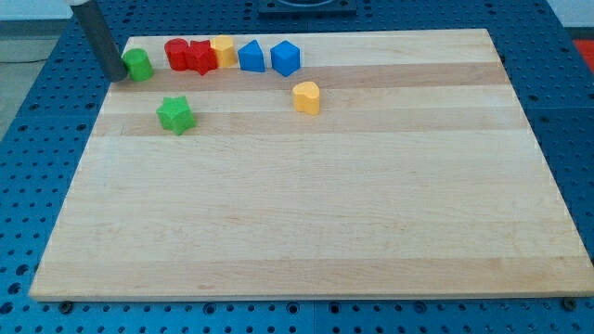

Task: Push the green circle closely to the red circle

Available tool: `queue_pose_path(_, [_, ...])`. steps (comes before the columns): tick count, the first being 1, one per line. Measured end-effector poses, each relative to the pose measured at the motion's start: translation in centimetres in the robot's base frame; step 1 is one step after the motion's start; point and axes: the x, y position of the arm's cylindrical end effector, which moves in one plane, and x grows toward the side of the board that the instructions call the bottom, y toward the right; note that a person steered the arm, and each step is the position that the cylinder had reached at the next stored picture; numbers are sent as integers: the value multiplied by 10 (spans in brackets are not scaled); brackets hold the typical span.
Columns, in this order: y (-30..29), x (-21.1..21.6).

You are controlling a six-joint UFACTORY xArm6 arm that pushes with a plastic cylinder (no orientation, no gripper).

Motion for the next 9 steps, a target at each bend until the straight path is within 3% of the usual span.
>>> queue_pose_path(6, [20,-14])
queue_pose_path(7, [-11,-14])
queue_pose_path(8, [-16,-21])
queue_pose_path(9, [-9,-55])
